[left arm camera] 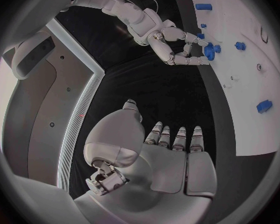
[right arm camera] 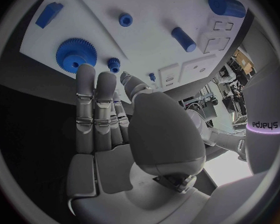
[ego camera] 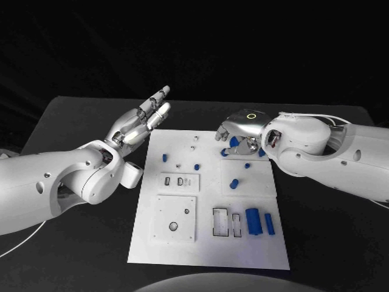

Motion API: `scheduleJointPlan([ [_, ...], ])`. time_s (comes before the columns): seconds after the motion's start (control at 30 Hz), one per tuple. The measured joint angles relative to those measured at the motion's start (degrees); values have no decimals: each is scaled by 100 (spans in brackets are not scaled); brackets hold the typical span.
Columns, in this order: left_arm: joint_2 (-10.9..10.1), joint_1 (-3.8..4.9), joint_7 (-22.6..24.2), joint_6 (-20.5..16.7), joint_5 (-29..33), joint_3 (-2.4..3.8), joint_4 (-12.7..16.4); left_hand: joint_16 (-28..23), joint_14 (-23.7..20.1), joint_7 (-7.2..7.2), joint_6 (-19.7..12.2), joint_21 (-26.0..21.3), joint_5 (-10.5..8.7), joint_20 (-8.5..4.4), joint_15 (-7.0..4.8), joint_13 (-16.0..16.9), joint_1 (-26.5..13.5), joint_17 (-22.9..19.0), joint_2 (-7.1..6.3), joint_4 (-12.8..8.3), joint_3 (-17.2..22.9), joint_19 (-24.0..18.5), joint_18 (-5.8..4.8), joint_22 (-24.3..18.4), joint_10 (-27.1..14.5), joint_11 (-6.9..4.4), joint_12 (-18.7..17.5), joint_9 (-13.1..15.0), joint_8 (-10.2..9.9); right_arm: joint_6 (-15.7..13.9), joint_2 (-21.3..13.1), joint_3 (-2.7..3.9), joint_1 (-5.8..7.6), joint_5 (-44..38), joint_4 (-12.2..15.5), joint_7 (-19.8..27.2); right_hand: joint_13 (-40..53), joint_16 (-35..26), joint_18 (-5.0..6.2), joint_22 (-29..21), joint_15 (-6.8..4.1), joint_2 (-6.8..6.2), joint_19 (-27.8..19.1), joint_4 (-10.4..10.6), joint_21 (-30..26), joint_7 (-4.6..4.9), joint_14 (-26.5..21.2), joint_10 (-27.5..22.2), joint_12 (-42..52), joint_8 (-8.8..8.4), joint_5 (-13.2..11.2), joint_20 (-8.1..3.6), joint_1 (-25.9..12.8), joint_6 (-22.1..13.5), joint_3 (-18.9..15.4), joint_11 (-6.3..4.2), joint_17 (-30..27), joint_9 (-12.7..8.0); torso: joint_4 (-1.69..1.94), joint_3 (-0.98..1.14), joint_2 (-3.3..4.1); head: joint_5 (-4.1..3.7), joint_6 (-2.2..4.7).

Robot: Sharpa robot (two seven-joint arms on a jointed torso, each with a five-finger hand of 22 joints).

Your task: Assemble the parts on the task board

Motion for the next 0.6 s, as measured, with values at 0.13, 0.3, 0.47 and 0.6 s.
scheduleJointPlan([
  [0.13, 1, 0, 1, 6, 5, 0, 3, 0, 0, 0, 0, 0, 0, 0, 0, 0, 0, 0, 0, 0, 0, 0, 0, 0, 0, 0, 0, 0, 0, 35, 39, 0, -30, 0, -54, 14, 0, -49, 0, -42, 0, 0, -18, 0, 0, 0, 0, 0, 0, 0, -8, 1, 0, 0, 0, 0, -65, -8, 0, 1, 0, 8, -7],
  [0.3, 3, 0, 10, 6, 16, 0, 3, 0, 0, 0, 0, 0, 0, 0, -1, 0, 60, 0, 15, 0, 0, 0, 0, 0, 0, 0, 0, 0, 0, 71, 93, 0, -65, 0, -123, 28, 6, -73, 0, -54, 21, -4, -79, 27, -32, 23, -21, 29, 0, -44, -100, 1, -55, 23, 21, 30, -75, -32, 0, 2, -1, 13, -21],
  [0.47, 2, 0, 24, 6, 43, 0, 3, 0, 0, 0, 0, 0, 0, 0, -1, 0, 60, 0, 15, 0, 0, 0, 0, 0, 0, 0, 0, -1, 0, 112, 108, 0, -100, 0, -148, 35, 14, -37, 0, 39, 21, 3, -79, 50, -11, 23, -21, 82, 0, -44, -100, 1, -109, 79, 15, 20, 18, -32, -1, 2, -2, 14, -47],
  [0.6, 1, 0, 31, 5, 63, 0, 1, 0, 0, 0, 0, 0, 0, 0, -1, 0, 60, 0, 15, 0, 0, 0, 0, 0, 0, 0, 0, -1, 0, 153, 119, 0, -114, 0, -156, 35, 14, -37, 0, 67, 21, 3, -99, 56, -11, 12, -21, 136, 0, -44, -96, 21, -108, 130, 24, 12, 27, -33, -3, 3, -3, 14, -54],
])
